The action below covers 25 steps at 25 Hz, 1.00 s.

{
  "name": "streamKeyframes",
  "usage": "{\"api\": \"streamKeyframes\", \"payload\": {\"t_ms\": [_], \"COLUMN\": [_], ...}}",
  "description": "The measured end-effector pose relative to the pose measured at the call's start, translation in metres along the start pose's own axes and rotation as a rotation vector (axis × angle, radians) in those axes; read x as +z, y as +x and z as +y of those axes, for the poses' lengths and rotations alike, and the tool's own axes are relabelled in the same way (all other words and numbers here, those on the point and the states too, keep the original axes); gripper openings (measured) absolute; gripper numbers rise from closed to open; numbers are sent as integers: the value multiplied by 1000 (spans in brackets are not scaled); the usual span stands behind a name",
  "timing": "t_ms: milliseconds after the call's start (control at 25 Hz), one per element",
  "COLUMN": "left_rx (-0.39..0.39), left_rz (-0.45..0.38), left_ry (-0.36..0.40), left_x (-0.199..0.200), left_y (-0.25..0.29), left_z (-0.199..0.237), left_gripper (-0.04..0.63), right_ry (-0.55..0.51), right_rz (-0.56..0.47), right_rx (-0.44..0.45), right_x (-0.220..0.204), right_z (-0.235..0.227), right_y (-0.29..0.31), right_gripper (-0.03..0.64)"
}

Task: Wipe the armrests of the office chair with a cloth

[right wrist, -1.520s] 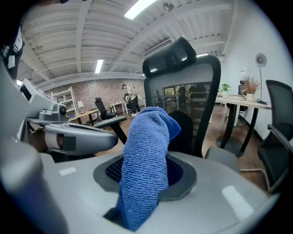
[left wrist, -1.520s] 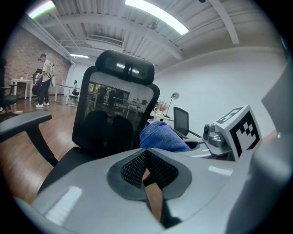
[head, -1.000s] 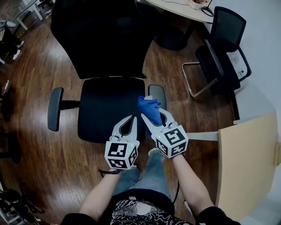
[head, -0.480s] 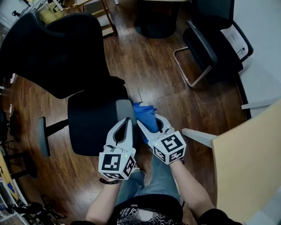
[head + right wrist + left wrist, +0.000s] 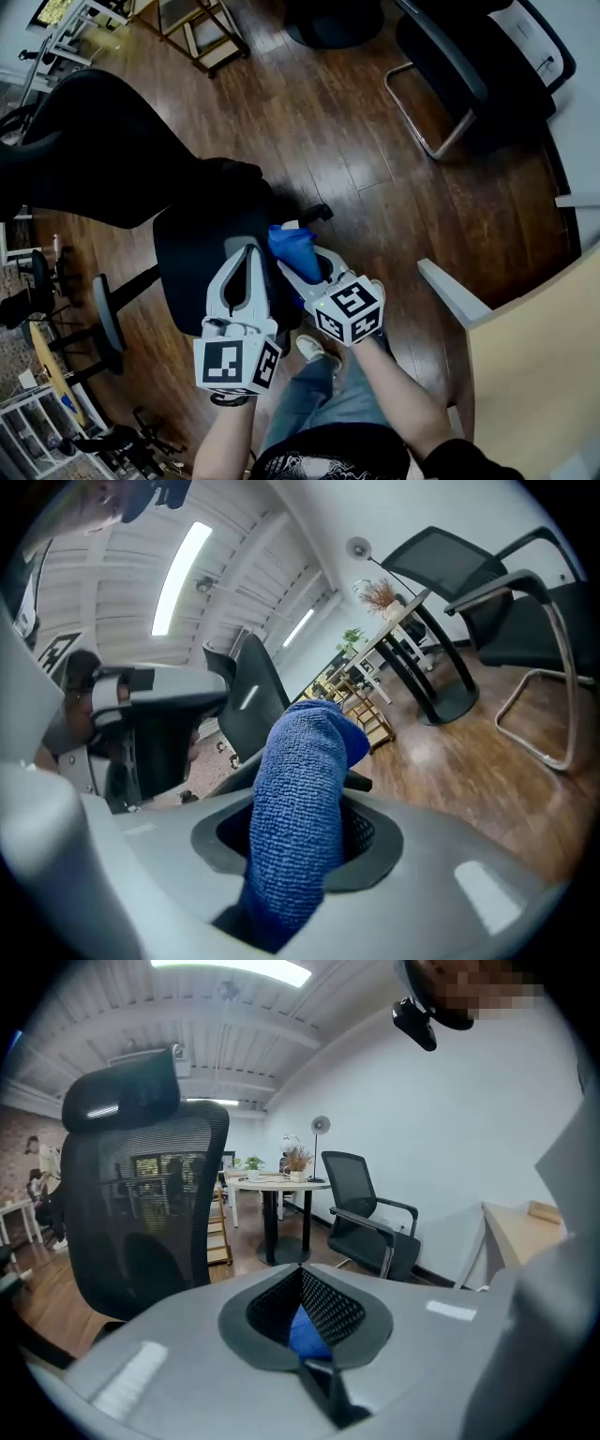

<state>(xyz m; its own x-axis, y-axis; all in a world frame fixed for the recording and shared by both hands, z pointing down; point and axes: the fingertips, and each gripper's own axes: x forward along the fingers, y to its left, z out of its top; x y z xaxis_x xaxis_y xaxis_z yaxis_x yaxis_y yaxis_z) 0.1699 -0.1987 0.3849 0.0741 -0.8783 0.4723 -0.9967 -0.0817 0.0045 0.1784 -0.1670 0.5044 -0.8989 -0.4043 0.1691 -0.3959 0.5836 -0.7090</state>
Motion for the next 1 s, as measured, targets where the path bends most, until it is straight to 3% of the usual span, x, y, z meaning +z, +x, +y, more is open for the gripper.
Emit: {"api": "streamKeyframes", "payload": {"t_ms": [160, 360, 720, 1000], "left_rx": [1, 5, -27, -34], "left_rz": [27, 46, 74, 81], "left_ry": [46, 68, 70, 74], "left_x": [0, 3, -9, -10], "left_y": [22, 36, 61, 58], "left_z": [-5, -10, -25, -24], "left_gripper": [-21, -21, -21, -21], "right_ry": [54, 103, 84, 85], "right_rz": [19, 55, 175, 268], "right_rx": [39, 28, -6, -85], "right_x": [-22, -50, -102, -136], "right_z": [-10, -42, -96, -143], "right_y": [15, 27, 61, 76], "right_gripper": [138, 138, 138, 138]}}
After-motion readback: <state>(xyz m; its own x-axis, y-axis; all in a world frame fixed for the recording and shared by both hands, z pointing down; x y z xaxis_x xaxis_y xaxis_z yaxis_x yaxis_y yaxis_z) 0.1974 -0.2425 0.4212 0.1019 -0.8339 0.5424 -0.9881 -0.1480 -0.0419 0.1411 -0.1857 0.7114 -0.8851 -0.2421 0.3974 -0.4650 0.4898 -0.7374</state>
